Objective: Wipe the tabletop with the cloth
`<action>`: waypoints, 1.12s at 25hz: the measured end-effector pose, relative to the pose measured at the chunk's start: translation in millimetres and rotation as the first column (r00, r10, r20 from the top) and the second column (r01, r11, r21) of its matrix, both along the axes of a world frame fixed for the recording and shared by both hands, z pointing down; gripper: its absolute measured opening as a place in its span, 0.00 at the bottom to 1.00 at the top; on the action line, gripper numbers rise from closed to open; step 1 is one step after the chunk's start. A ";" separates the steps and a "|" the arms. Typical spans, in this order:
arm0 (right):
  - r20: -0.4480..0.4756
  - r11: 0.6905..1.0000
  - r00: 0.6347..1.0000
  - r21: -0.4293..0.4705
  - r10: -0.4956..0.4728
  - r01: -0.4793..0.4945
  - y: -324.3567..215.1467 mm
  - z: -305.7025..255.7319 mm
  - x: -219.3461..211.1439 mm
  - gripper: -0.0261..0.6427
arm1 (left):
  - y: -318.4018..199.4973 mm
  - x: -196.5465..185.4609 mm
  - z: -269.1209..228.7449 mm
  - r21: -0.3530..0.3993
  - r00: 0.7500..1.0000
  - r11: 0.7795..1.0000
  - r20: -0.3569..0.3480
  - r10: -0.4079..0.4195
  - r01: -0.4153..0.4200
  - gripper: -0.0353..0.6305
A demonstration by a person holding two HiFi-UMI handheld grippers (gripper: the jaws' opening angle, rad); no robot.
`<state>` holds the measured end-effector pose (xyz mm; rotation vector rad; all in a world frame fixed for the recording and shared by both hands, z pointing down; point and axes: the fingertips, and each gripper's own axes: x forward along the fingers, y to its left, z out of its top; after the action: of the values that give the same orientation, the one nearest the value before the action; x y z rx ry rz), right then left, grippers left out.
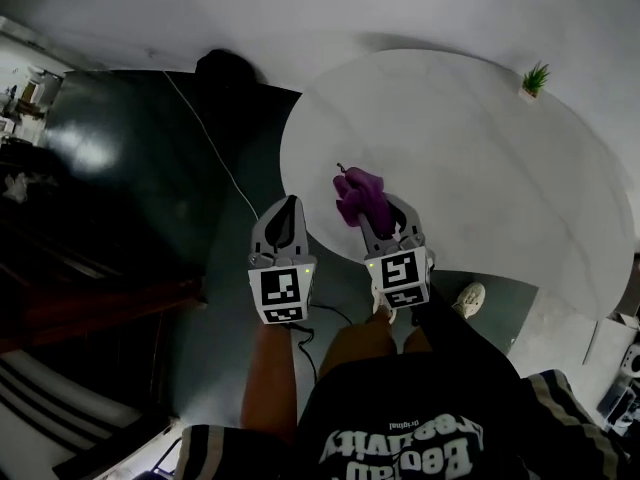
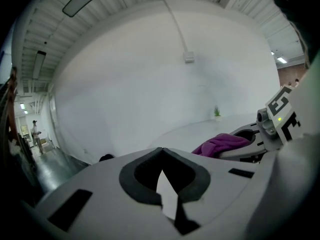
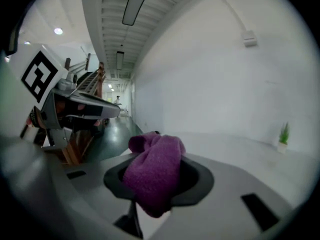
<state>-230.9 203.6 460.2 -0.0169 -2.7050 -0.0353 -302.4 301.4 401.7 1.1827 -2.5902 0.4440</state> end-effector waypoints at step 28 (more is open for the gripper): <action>-0.226 0.952 0.928 -0.005 0.296 -0.305 -135.7 75.6 129.0 0.24 | -154.8 105.6 32.2 0.048 0.948 0.954 -0.104 0.300 -0.296 0.05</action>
<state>-101.9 68.0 535.7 0.3609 -2.4539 0.1075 -196.8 146.6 433.9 1.5729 -2.3406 0.3847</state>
